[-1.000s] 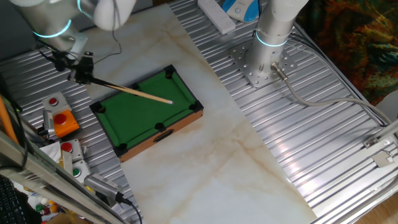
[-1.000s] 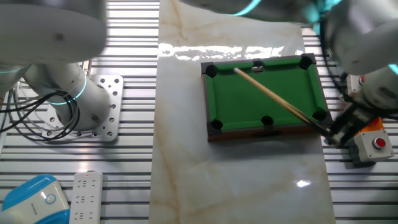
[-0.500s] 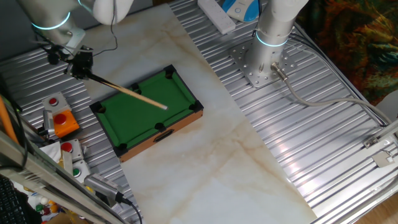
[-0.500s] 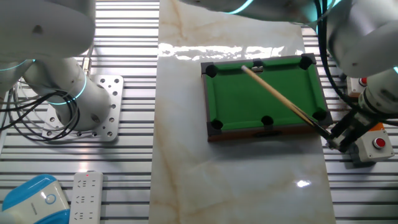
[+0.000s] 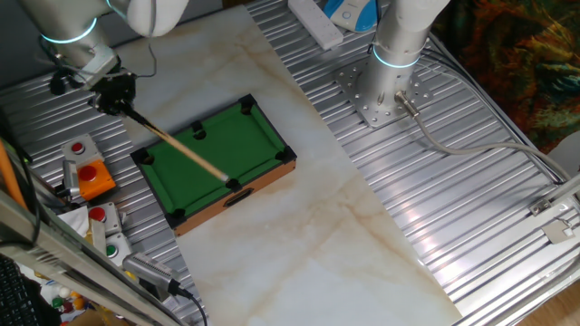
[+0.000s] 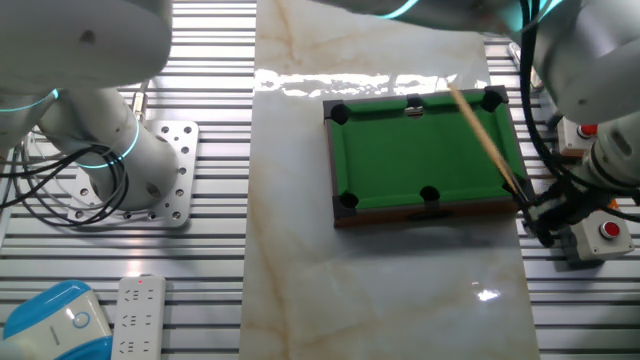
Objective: Hit the pool ball
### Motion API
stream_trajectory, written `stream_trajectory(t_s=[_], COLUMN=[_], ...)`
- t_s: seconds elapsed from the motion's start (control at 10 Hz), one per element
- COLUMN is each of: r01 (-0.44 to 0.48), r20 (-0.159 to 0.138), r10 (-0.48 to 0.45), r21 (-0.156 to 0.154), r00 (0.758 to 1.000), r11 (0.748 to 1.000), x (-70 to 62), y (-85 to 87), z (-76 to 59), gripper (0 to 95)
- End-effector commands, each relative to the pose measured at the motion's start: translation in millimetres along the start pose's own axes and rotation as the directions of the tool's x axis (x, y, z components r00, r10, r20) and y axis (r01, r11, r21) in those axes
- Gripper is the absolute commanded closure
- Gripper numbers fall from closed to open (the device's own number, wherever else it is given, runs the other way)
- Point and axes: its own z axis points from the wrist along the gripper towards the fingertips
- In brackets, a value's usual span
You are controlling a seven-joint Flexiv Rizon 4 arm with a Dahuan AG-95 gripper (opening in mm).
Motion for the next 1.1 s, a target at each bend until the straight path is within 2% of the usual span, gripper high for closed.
stream_trajectory(t_s=[0.1,0.2,0.4,0.5,0.6,0.8,1.1], r01=[-0.273,-0.281,-0.277,-0.251,-0.237,-0.218,-0.17], r20=[0.01,0.026,0.032,0.046,0.057,0.082,0.08], r10=[0.274,0.282,0.279,0.252,0.239,0.22,0.171], r21=[-0.037,-0.039,-0.038,-0.034,-0.032,-0.028,-0.017], r00=[0.962,0.959,0.96,0.967,0.969,0.972,0.982], r11=[0.961,0.959,0.96,0.967,0.971,0.975,0.985], x=[-15.7,-25.2,-31.1,-34.5,-36.0,-41.1,-45.3], y=[-7.5,-10.7,-12.0,-8.9,-4.7,15.2,27.4], z=[7.0,10.4,12.7,16.4,19.8,33.3,40.8], gripper=[95.0,95.0,95.0,95.0,95.0,95.0,95.0])
